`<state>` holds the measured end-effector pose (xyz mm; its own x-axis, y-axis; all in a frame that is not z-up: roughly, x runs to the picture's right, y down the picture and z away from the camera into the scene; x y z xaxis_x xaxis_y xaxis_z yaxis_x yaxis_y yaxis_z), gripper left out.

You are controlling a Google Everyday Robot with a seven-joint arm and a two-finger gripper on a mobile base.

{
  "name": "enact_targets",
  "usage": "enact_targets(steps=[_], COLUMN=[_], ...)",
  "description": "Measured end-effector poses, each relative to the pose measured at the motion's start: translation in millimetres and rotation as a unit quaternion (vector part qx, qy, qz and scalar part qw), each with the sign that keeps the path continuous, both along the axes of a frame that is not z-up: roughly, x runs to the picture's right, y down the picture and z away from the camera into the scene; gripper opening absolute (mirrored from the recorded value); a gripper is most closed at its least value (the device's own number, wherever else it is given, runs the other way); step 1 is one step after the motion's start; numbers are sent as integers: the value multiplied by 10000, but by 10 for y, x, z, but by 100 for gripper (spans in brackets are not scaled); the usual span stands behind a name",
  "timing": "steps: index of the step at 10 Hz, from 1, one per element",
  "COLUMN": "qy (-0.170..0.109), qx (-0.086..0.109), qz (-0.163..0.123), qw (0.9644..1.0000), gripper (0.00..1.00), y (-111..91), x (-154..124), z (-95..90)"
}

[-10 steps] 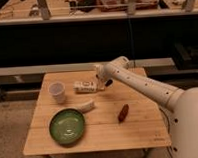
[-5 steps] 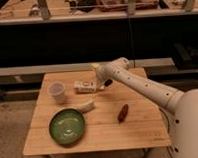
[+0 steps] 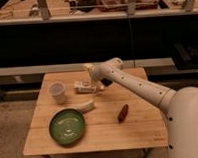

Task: Place the ceramic cup in the ceramic bowl

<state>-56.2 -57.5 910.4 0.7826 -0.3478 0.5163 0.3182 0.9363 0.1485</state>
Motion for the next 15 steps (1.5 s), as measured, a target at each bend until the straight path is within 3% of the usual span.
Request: enact_targets(steps=[3,5,6,7,8,10,11,13,15], qy=[-162,-543,-890,-1095,-1274,-1399,-1398,-1323,-1201], qx=[14,74,244,348,477,705,683,551,389], qz=[-156,-722,-1374,-1832,-2359,-3434,-3668,-3853,-3907], qw=[9997,9959,9862,9763,9622,9260,9172,9116,9118], gripper=[80,80,80,80,80,80,80,80,80], y=[2,24,70,131,207,374,441,498,553], x=[-330,-373,-503,-612,-703,-951,-1051,-1100,-1196], z=[-40,-179,-329,-450,-593,-808,-852,-824,-758])
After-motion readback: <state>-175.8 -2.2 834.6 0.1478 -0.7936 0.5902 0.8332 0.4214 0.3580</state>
